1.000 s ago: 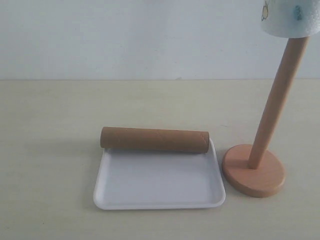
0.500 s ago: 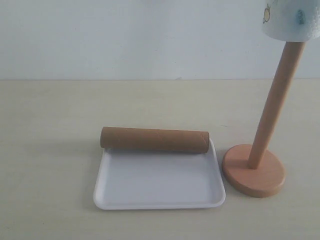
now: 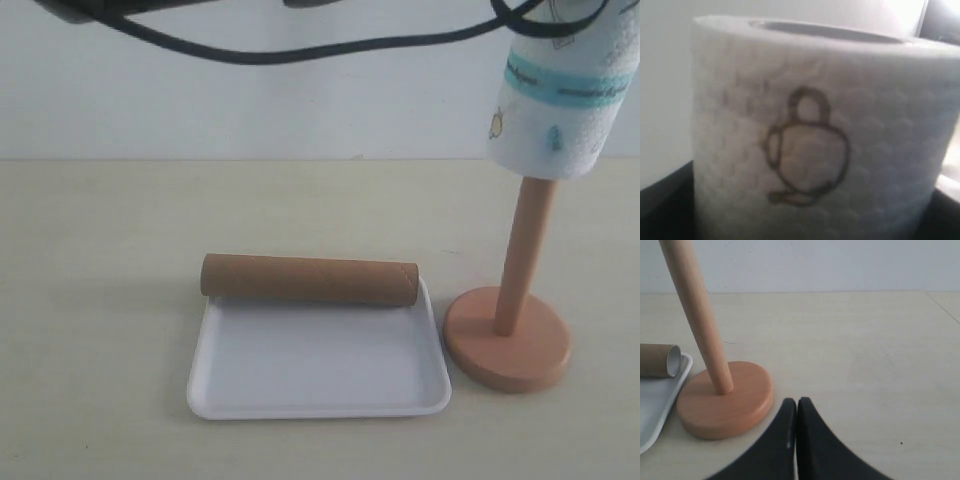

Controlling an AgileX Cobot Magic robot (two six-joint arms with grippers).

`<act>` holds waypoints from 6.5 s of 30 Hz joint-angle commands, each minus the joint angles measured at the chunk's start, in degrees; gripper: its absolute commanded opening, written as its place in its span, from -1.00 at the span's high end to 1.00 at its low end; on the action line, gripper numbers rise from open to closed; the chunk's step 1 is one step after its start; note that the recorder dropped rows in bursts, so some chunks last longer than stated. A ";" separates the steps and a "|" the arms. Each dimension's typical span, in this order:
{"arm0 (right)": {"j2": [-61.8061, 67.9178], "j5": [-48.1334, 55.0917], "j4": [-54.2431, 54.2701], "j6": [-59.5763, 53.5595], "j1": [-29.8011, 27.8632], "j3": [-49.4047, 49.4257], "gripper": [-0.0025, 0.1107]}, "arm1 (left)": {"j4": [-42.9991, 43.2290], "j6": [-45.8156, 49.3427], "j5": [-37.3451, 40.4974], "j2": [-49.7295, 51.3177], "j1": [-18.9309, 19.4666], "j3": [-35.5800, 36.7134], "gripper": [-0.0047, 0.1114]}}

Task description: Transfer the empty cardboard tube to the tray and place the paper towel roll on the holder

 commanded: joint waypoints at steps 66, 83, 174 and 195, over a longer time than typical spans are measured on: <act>-0.22 -0.74 -0.33 -0.18 -0.12 -0.04 0.96 | -18.34 29.79 -31.39 8.84 5.87 25.41 -0.48; -0.22 -0.74 -0.33 -0.18 -0.12 -0.04 0.96 | -17.50 30.98 -19.46 -2.55 5.87 32.89 -0.48; -0.22 -0.98 -0.33 -0.18 -0.12 -0.04 0.96 | -57.74 70.27 9.15 -107.88 41.85 95.58 0.84; -0.22 -0.98 -0.33 -0.18 -0.12 -0.04 0.96 | -58.89 63.41 15.00 -108.85 52.17 103.73 0.84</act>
